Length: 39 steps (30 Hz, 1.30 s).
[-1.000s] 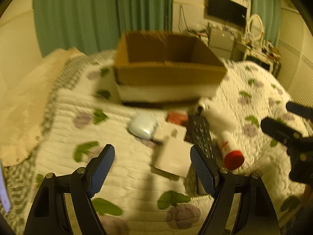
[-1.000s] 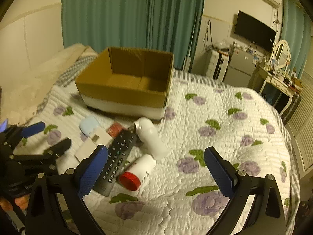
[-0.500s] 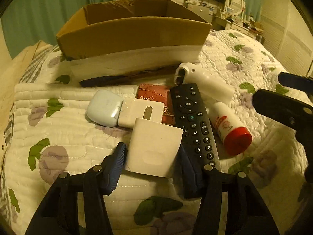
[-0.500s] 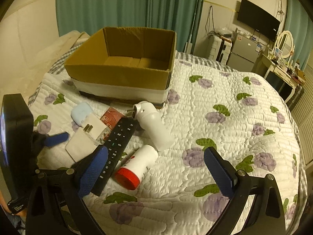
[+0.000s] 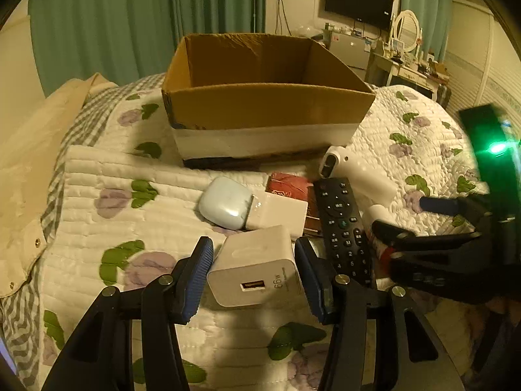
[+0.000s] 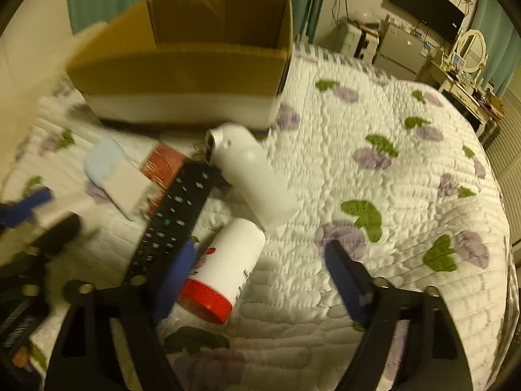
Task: Organize rigid objects
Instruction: 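Grasp the white charger with the left tool while the right tool grasps the red-capped bottle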
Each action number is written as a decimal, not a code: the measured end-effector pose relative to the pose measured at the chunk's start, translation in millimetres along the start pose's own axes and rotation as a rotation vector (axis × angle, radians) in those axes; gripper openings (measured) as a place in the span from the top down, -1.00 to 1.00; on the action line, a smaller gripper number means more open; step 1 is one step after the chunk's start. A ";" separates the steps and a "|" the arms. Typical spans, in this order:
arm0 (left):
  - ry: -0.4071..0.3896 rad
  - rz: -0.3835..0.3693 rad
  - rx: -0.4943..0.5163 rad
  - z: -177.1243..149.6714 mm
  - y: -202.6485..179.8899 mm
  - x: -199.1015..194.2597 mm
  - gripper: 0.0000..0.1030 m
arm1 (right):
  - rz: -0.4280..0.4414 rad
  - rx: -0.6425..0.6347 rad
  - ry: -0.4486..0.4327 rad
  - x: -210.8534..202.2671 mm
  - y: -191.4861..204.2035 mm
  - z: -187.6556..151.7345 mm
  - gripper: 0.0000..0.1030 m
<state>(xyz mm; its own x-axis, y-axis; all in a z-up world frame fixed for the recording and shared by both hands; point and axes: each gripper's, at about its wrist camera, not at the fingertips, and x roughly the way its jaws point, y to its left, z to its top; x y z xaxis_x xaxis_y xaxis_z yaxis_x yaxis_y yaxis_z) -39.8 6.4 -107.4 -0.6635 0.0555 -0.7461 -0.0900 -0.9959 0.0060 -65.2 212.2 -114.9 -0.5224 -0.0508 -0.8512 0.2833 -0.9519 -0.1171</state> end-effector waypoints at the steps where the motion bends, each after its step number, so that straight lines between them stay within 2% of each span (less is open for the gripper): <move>1: 0.000 -0.003 -0.004 -0.1 0.7 0.0 -0.03 | 0.002 0.006 0.020 6.1 0.8 -0.5 -0.49; 3: 0.001 -0.005 -0.005 -0.8 1.1 -0.5 -0.03 | -0.012 -0.001 0.057 16.5 3.3 -1.6 -0.49; 5: 0.000 -0.003 -0.005 -0.8 0.1 -0.9 -0.03 | -0.041 -0.020 0.095 27.8 5.9 -4.9 -0.38; 8: -0.004 0.004 -0.002 -0.4 1.0 -2.2 -0.03 | 0.003 -0.020 0.078 25.6 6.5 -6.2 0.05; 9: -0.005 0.005 -0.004 0.0 1.8 -3.7 -0.03 | 0.013 -0.028 0.059 21.0 7.8 -6.4 0.29; 16: -0.037 0.006 -0.032 11.7 7.0 -27.8 -0.01 | 0.063 -0.036 -0.068 -21.1 5.9 -8.4 0.30; 20: -0.083 0.012 -0.026 28.8 5.4 -48.0 0.01 | 0.086 -0.044 -0.157 -54.3 3.6 -0.1 0.30; 22: -0.112 0.021 -0.015 37.9 3.2 -56.4 0.79 | 0.096 -0.046 -0.192 -65.0 3.3 9.9 0.30; 27: -0.164 -0.012 -0.005 75.8 2.1 -69.9 0.84 | 0.122 -0.066 -0.278 -92.7 -1.0 40.6 0.30; 32: -0.114 -0.045 -0.014 78.3 3.8 -49.6 0.83 | 0.142 -0.072 -0.302 -101.1 -1.9 54.4 0.30; 33: -0.092 -0.047 -0.015 72.5 3.3 -41.7 0.79 | 0.143 -0.073 -0.298 -99.1 -1.5 53.2 0.30; 35: -0.039 -0.045 -0.013 59.7 -0.1 -25.2 0.58 | 0.153 -0.060 -0.284 -91.8 -5.0 49.0 0.30; 36: -0.010 -0.041 -0.016 53.4 -1.4 -16.9 0.15 | 0.161 -0.051 -0.272 -86.5 -7.8 47.4 0.30; 37: 0.005 -0.040 -0.021 46.7 -1.5 -12.4 -0.16 | 0.169 -0.043 -0.260 -81.6 -9.7 44.9 0.30; 39: 0.045 -0.062 -0.034 28.3 -4.2 0.9 -0.17 | 0.172 -0.039 -0.235 -70.4 -13.1 39.5 0.30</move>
<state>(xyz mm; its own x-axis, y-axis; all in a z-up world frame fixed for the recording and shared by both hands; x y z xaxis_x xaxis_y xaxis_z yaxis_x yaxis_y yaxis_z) -61.1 12.6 -89.3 -0.6234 0.1147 -0.7734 -0.1046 -0.9925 -0.0630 -63.9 216.3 -33.2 -0.6348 -0.2834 -0.7188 0.4122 -0.9111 -0.0048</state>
